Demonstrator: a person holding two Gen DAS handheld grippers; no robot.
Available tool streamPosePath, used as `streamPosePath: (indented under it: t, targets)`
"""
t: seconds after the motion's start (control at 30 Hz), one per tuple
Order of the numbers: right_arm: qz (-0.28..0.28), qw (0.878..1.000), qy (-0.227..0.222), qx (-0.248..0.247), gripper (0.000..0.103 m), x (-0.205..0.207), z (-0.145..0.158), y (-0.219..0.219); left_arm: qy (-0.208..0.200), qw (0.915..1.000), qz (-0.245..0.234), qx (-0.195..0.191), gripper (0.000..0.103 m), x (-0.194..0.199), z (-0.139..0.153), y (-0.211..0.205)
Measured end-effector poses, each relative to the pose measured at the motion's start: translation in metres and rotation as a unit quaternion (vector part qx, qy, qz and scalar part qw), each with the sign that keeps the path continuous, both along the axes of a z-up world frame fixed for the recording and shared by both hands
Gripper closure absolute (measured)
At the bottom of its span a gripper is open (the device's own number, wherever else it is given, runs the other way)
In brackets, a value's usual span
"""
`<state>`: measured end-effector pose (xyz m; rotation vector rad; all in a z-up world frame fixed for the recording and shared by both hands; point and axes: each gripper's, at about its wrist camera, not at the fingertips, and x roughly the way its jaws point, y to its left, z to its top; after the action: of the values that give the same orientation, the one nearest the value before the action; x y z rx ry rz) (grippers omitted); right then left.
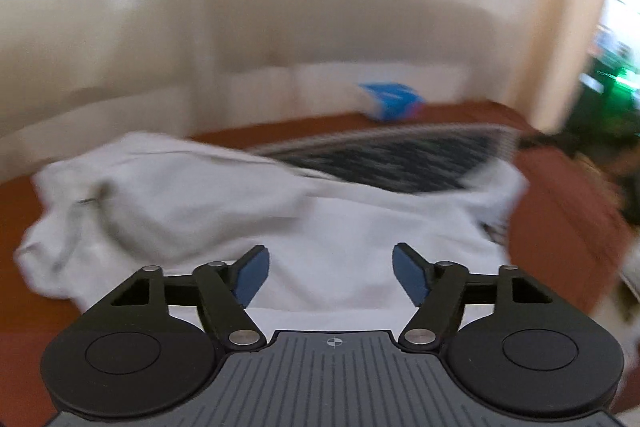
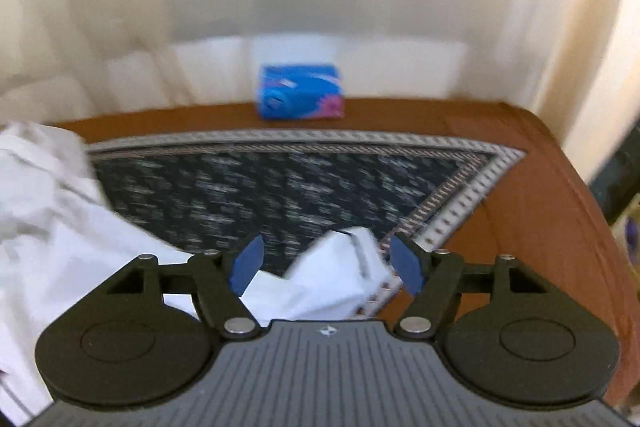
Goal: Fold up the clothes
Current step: 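Open the right tool to release the shirt onto the rug, then grasp a shirt edge with the left tool while the right tool grasps another edge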
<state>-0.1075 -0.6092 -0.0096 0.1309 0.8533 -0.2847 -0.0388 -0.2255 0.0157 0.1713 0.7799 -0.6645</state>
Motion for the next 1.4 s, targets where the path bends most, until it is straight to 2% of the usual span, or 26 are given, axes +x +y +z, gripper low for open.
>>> streamPosePath:
  t: [0.07,0.17,0.27,0.4,0.5,0.63,0.67,0.73,0.8,0.87,1.03,1.2,1.4]
  targets:
    - [0.031,0.999,-0.009,0.015,0.027,-0.006,0.007,0.018,-0.003,0.9979,0.06,0.022,0.022,0.013,-0.011,0.018]
    - [0.064,0.997,-0.003,0.049,0.027,-0.012,-0.003,0.048,0.009,0.9899,0.132,0.05,0.022,0.033,-0.031,0.045]
    - [0.089,0.993,0.006,0.083,0.027,-0.018,-0.016,0.077,0.04,0.9828,0.17,0.059,0.022,0.059,-0.056,0.062]
    - [0.076,0.991,0.028,0.106,0.027,-0.026,-0.036,0.103,0.052,0.9728,0.214,0.072,0.022,0.09,-0.077,0.071]
    - [0.055,0.992,0.042,0.11,0.027,-0.034,-0.039,0.113,0.061,0.9704,0.223,0.07,0.022,0.112,-0.091,0.069]
    - [0.009,0.993,0.051,0.107,0.027,-0.037,-0.04,0.115,0.095,0.9693,0.211,0.084,0.025,0.131,-0.115,0.066]
    - [-0.003,0.993,0.052,0.109,0.026,-0.037,-0.041,0.115,0.102,0.9684,0.212,0.085,0.028,0.135,-0.12,0.067]
    - [-0.026,0.992,0.053,0.112,0.026,-0.036,-0.044,0.116,0.123,0.9662,0.215,0.073,0.044,0.143,-0.128,0.074]
    - [-0.048,0.99,0.056,0.119,0.026,-0.034,-0.049,0.117,0.119,0.9674,0.214,0.065,0.092,0.136,-0.119,0.084]
    - [-0.067,0.987,0.063,0.131,0.026,-0.033,-0.058,0.119,0.116,0.9685,0.213,0.057,0.102,0.13,-0.11,0.093]
    - [-0.094,0.984,0.079,0.128,0.026,-0.028,-0.074,0.121,0.107,0.971,0.211,0.036,0.103,0.113,-0.089,0.117]
    - [-0.091,0.984,0.094,0.118,0.026,-0.021,-0.089,0.114,0.098,0.9729,0.209,0.017,0.103,0.095,-0.067,0.14]
    - [-0.061,0.984,0.096,0.136,0.026,-0.013,-0.103,0.098,0.081,0.9681,0.234,0.042,0.103,0.026,-0.042,0.14]
